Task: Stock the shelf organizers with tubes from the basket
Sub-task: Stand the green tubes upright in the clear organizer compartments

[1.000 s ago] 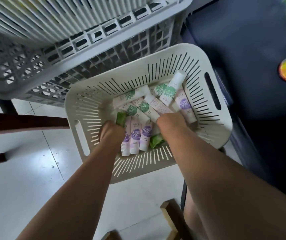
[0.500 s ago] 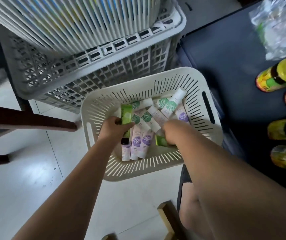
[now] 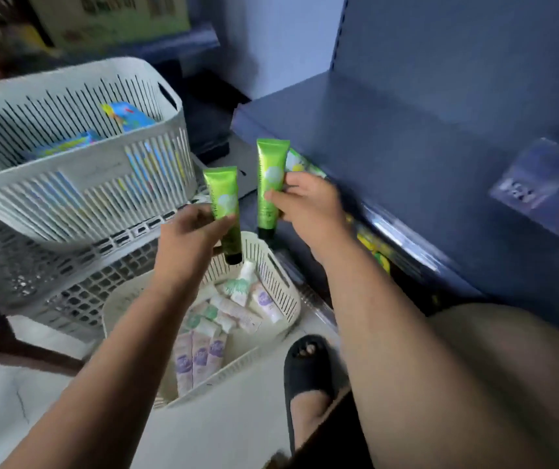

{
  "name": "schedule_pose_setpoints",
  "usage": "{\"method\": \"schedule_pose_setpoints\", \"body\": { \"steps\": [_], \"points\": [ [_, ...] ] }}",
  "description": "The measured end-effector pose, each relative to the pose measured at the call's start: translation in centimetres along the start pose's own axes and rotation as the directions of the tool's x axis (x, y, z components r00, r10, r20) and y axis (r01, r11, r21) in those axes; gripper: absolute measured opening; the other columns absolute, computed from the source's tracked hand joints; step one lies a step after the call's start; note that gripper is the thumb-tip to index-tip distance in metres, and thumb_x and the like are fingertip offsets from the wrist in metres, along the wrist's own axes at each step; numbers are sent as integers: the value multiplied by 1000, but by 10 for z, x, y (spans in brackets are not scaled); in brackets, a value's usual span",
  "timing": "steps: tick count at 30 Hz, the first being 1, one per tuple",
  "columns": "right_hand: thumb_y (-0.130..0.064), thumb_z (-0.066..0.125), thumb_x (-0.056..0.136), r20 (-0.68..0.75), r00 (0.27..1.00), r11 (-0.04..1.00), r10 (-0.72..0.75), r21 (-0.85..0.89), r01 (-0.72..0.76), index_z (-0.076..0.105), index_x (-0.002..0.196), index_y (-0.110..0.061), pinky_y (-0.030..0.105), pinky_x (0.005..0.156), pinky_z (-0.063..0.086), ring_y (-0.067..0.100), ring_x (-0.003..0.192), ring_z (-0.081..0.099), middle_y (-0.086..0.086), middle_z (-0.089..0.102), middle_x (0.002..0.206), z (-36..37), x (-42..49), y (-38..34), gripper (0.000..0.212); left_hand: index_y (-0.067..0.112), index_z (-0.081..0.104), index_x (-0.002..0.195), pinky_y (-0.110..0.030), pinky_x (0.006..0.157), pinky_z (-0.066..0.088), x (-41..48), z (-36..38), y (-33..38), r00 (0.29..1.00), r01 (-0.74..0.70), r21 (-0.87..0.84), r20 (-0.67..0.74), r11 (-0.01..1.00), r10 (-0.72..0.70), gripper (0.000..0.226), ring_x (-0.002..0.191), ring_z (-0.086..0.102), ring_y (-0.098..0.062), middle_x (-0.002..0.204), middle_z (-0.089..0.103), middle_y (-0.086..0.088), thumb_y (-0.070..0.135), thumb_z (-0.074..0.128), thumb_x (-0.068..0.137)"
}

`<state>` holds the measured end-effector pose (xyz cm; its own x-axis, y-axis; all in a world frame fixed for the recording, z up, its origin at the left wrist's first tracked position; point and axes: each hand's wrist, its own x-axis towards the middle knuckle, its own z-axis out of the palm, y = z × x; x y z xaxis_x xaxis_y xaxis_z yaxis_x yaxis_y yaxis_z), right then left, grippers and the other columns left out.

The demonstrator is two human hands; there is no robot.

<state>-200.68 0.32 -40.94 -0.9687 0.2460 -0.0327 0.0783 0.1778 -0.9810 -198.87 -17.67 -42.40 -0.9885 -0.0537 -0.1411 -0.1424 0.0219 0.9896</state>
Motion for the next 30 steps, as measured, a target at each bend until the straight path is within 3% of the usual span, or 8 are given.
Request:
{"method": "schedule_pose_setpoints", "body": {
  "steps": [3, 8, 12, 16, 19, 23, 28, 30],
  "points": [
    [-5, 74, 85, -75, 989, 989, -127, 70, 133, 72, 85, -21, 40, 77, 58, 11, 76, 67, 0, 76, 83, -48, -31, -54, 17, 16, 69, 87, -47, 75, 63, -20, 28, 52, 990, -120, -48, 69, 992, 123, 8, 77, 73, -23, 79, 73, -2, 16, 77, 88],
    [-3, 72, 89, -300, 921, 958, -250, 60, 280, 69, 91, -25, 44, 81, 59, 11, 81, 69, -9, 76, 80, -146, -106, -106, 22, 14, 71, 84, -54, 76, 62, -63, 94, 116, 925, -258, -142, 251, 956, 286, 13, 77, 67, -25, 81, 69, -20, 21, 82, 81],
    [-8, 74, 87, -428, 849, 946, -310, -47, 321, 73, 98, -22, 52, 88, 60, 18, 85, 71, 4, 78, 88, -229, -167, -129, 18, 8, 69, 83, -59, 77, 62, -115, 169, 155, 802, -341, -194, 450, 920, 392, 19, 80, 64, -22, 80, 62, -14, 22, 81, 83],
    [-6, 78, 84, -552, 759, 938, -346, -199, 283, 74, 98, -22, 39, 86, 61, 12, 88, 74, -5, 77, 91, -305, -227, -142, 21, 13, 63, 80, -56, 74, 63, -176, 240, 178, 697, -343, -270, 569, 900, 436, 17, 71, 61, -15, 67, 53, 5, 10, 78, 87],
    [-5, 81, 82, -625, 694, 934, -356, -248, 256, 72, 90, -26, 35, 85, 61, 5, 76, 67, -10, 71, 81, -353, -278, -138, 25, 18, 62, 84, -58, 77, 61, -222, 283, 189, 597, -363, -295, 655, 884, 463, 20, 68, 58, -14, 60, 50, 16, 6, 77, 88],
    [0, 81, 80, -729, 579, 931, -365, -287, 225, 70, 85, -27, 25, 75, 56, 1, 70, 61, -14, 64, 74, -404, -351, -122, 30, 18, 57, 86, -57, 81, 58, -286, 334, 192, 472, -374, -307, 750, 875, 464, 26, 74, 52, -18, 67, 47, 6, 1, 77, 86],
    [5, 77, 81, -817, 467, 941, -338, -276, 198, 70, 86, -23, 17, 70, 52, -2, 68, 61, -18, 66, 70, -446, -432, -102, 29, 20, 48, 78, -37, 63, 46, -362, 385, 186, 256, -451, -348, 832, 822, 492, 40, 65, 42, -15, 72, 44, -3, 2, 84, 79],
    [3, 79, 81, -842, 437, 948, -317, -268, 172, 70, 87, -21, 15, 67, 48, 1, 66, 58, -12, 62, 74, -462, -457, -91, 26, 19, 49, 75, -32, 62, 40, -385, 404, 183, 207, -501, -336, 848, 797, 488, 42, 63, 43, -15, 73, 50, -6, 8, 89, 73]
  ]
}}
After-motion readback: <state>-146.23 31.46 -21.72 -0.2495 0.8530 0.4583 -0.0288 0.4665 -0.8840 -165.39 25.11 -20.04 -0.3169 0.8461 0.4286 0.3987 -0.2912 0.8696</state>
